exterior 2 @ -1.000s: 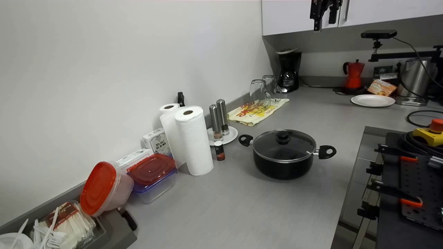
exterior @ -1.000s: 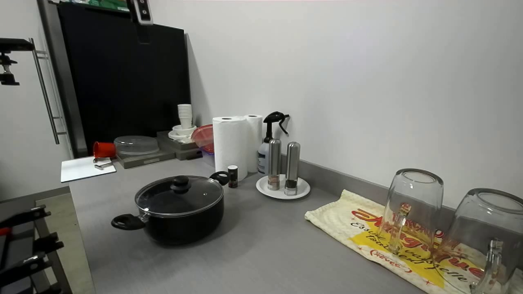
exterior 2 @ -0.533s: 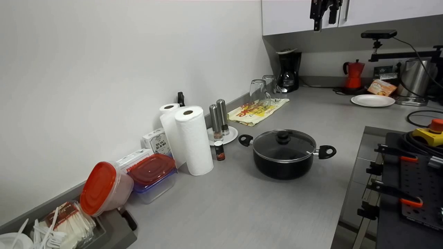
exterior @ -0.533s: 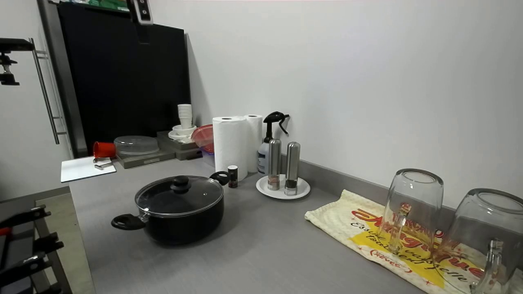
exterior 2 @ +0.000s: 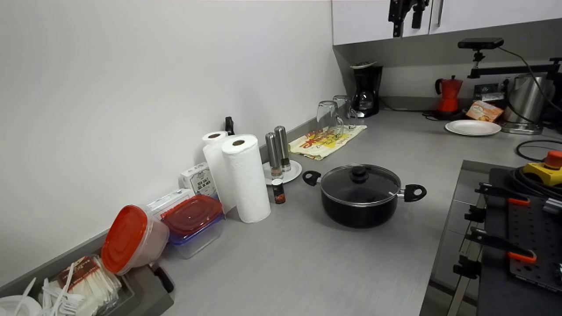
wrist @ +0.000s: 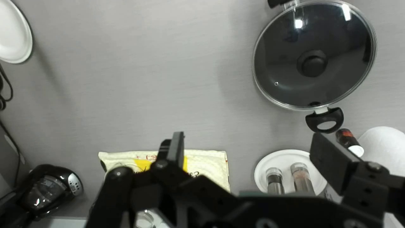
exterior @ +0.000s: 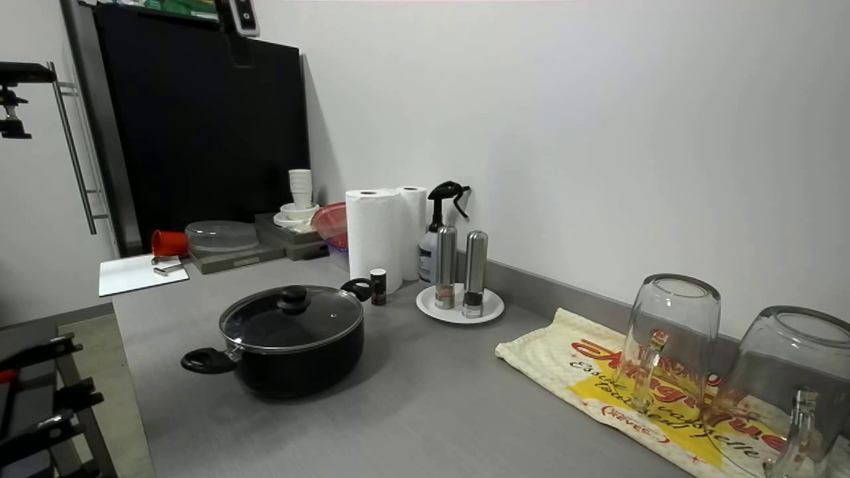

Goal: Shift the lid to the counter

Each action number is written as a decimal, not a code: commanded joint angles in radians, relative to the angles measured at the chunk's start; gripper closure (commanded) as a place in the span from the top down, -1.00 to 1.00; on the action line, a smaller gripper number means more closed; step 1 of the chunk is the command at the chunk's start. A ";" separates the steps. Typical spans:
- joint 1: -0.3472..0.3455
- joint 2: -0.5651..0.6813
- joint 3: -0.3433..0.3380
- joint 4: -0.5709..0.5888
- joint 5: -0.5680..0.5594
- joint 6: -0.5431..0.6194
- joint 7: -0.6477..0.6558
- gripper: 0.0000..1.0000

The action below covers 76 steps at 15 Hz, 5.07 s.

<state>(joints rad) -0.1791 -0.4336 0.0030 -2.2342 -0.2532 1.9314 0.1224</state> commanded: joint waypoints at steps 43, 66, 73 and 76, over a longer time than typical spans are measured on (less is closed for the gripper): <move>0.344 0.652 -0.026 -0.101 0.016 0.405 0.562 1.00; 0.245 0.571 -0.020 -0.017 -0.093 0.420 0.668 1.00; 0.246 0.620 -0.020 -0.008 0.036 0.415 0.524 1.00; 0.248 0.636 -0.021 -0.012 0.075 0.414 0.487 1.00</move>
<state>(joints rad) 0.0766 0.1842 -0.0267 -2.2533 -0.2311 2.3411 0.6668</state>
